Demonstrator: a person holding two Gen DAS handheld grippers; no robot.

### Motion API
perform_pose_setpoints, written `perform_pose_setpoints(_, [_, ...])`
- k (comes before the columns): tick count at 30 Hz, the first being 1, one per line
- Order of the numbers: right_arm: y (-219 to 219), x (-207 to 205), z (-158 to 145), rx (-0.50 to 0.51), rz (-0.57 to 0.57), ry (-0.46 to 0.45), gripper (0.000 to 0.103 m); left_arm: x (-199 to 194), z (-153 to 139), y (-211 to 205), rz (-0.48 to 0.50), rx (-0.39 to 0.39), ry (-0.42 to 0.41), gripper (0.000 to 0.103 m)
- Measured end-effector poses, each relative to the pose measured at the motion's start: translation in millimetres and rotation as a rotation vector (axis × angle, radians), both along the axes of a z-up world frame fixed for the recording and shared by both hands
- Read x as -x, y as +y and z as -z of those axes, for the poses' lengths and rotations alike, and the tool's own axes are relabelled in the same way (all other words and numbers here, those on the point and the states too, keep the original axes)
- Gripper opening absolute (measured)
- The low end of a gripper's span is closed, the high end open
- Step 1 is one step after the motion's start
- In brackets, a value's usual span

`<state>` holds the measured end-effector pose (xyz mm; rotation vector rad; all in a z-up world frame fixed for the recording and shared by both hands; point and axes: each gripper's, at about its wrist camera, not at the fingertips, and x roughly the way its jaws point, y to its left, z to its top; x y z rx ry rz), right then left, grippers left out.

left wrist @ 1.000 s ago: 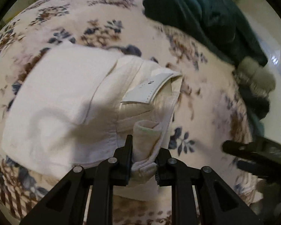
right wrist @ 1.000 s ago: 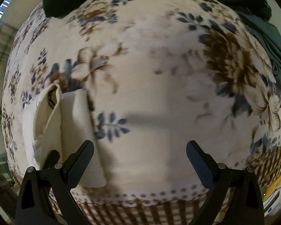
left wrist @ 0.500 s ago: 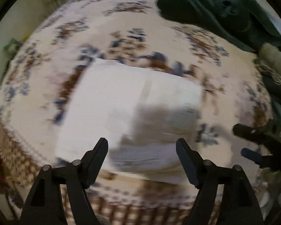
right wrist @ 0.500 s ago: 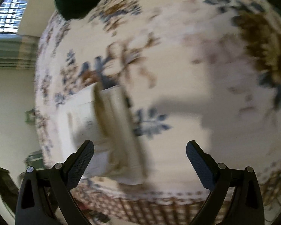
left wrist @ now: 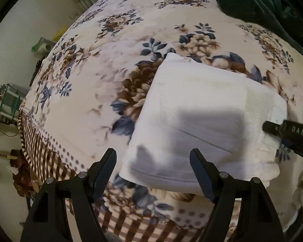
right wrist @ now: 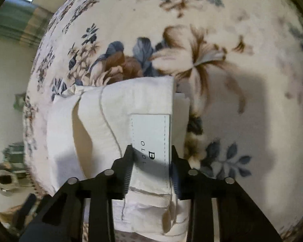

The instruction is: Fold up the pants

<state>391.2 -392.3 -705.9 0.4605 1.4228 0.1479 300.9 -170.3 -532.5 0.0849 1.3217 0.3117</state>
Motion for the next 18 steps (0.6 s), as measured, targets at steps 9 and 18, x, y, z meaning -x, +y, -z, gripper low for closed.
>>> perform_pose_setpoints(9, [-40, 34, -54, -0.079, 0.073, -0.068, 0.009, -4, -12, 19, -0.015, 0.08, -0.005, 0.073])
perform_pose_setpoints(18, [-119, 40, 1, -0.27, 0.162, 0.172, 0.042, -33, -4, 47, -0.046, 0.192, -0.008, 0.073])
